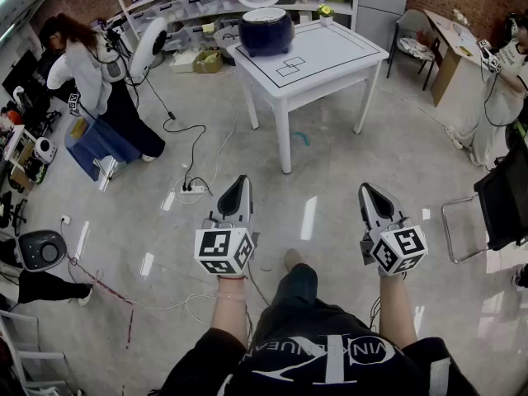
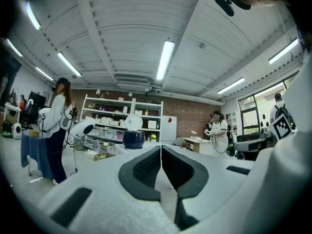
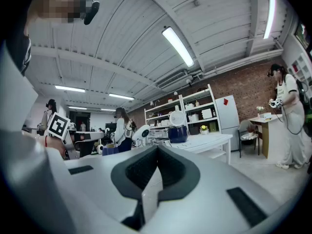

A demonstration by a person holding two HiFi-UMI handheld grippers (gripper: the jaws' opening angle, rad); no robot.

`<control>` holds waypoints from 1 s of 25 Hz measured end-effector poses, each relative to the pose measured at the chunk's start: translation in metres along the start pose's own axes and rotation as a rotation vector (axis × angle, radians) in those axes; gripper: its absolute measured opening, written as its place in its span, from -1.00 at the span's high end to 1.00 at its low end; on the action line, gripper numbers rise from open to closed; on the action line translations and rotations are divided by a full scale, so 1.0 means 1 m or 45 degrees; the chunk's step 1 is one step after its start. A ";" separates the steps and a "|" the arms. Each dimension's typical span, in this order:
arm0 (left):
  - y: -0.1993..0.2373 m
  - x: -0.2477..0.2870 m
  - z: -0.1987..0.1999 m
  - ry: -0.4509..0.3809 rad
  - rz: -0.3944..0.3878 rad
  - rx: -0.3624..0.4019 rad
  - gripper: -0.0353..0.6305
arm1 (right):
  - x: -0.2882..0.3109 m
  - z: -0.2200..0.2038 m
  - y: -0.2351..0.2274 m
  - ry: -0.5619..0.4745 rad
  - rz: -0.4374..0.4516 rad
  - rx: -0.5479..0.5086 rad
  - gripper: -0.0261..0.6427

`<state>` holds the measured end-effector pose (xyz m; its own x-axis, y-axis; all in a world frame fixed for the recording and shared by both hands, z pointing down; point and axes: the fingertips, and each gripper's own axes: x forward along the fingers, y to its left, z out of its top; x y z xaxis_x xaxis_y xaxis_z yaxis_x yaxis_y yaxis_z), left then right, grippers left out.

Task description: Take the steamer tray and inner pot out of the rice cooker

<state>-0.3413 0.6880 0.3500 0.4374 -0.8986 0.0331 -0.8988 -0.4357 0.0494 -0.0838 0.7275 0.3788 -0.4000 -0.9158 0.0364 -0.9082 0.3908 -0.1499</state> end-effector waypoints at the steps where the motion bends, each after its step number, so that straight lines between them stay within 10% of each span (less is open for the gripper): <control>1: 0.000 0.002 0.000 0.000 -0.002 -0.003 0.85 | 0.002 0.000 -0.002 0.000 0.001 0.000 0.93; 14: 0.007 0.029 0.006 -0.022 0.006 -0.029 0.83 | 0.024 0.002 -0.024 -0.021 -0.003 0.034 0.93; 17: 0.008 0.040 0.007 -0.028 -0.009 -0.022 0.67 | 0.035 0.004 -0.029 -0.021 0.031 0.061 0.62; 25: 0.037 0.115 0.007 -0.043 -0.025 -0.078 0.61 | 0.094 0.014 -0.068 -0.036 0.031 0.066 0.56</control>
<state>-0.3247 0.5685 0.3485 0.4524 -0.8918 -0.0025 -0.8862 -0.4499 0.1110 -0.0581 0.6133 0.3781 -0.4173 -0.9088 0.0042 -0.8905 0.4080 -0.2014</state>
